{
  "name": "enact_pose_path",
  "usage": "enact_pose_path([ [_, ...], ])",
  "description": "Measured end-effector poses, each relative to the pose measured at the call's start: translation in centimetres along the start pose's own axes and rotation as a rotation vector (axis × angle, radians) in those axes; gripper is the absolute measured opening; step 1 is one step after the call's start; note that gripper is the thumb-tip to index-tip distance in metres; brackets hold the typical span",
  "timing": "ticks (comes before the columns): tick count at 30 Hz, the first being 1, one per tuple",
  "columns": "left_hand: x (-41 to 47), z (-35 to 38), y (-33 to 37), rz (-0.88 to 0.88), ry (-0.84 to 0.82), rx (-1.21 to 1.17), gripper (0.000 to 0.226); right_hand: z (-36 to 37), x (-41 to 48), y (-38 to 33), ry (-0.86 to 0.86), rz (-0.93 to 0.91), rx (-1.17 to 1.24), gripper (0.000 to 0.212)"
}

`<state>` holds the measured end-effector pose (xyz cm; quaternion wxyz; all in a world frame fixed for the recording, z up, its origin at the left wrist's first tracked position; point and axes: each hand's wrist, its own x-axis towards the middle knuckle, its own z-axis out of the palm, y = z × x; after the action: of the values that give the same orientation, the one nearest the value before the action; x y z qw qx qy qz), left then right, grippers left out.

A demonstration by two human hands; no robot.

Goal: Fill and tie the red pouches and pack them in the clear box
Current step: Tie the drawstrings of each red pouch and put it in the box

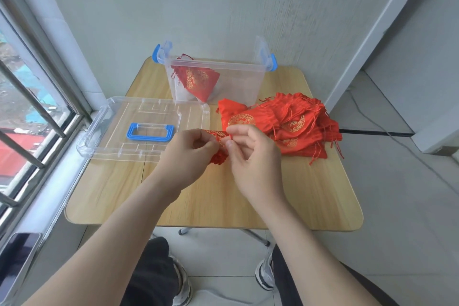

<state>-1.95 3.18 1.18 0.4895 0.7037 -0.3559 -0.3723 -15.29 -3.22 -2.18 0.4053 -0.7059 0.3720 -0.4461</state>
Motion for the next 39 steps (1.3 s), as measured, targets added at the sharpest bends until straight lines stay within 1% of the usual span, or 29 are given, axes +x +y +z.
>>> enact_pose_path([
  [3,0.3,0.3,0.0,0.002,0.015,-0.008,0.015,-0.5,0.0,0.0,0.038,0.014,0.019,0.020],
  [6,0.9,0.0,-0.5,-0.057,0.037,-0.002,0.015,-0.3,0.1,0.4,0.032,0.062,-0.018,0.021],
  [9,1.4,-0.4,-0.7,-0.162,0.032,-0.134,0.014,0.2,0.8,0.3,0.018,0.063,-0.108,0.022],
  [11,1.5,-0.5,-0.7,-0.231,-0.024,-0.266,0.012,0.4,1.4,0.4,0.017,0.047,-0.185,0.022],
  [13,1.7,-0.5,-0.5,-0.288,-0.090,-0.397,0.009,0.6,2.0,0.5,0.012,0.073,-0.218,0.021],
  [16,2.1,-0.4,0.0,-0.337,-0.135,-0.547,0.007,0.5,2.8,0.3,0.010,0.131,-0.164,0.019],
  [18,2.4,-0.3,0.4,-0.342,-0.144,-0.592,0.008,0.2,3.3,0.1,0.015,0.157,-0.083,0.017],
  [21,2.8,0.1,0.9,-0.356,-0.122,-0.562,0.011,-0.1,3.6,-0.5,0.050,0.154,0.056,0.015],
  [24,3.3,0.1,1.0,-0.364,-0.104,-0.550,0.011,-0.1,4.0,-0.8,0.093,0.095,0.135,0.015],
  [26,3.6,-0.2,1.0,-0.322,-0.110,-0.464,0.014,-0.1,4.3,-0.7,0.083,0.044,0.138,0.016],
  [29,3.6,-0.8,1.0,-0.185,-0.127,-0.197,0.025,0.0,4.5,-0.4,0.030,0.006,0.138,0.021],
  [31,3.5,-1.1,1.2,-0.085,-0.141,-0.062,0.027,0.2,4.6,-0.4,-0.018,-0.025,0.123,0.024],
  [33,3.4,-1.1,1.2,-0.017,-0.149,0.003,0.024,0.4,4.7,-0.2,-0.050,-0.076,0.074,0.025],
  [35,3.3,-1.2,1.1,0.009,-0.163,0.031,0.023,0.5,4.7,0.1,-0.062,-0.091,0.044,0.025],
  [39,3.4,-1.5,0.6,-0.022,-0.168,0.022,0.017,0.5,4.5,0.8,-0.026,-0.074,0.020,0.023],
])
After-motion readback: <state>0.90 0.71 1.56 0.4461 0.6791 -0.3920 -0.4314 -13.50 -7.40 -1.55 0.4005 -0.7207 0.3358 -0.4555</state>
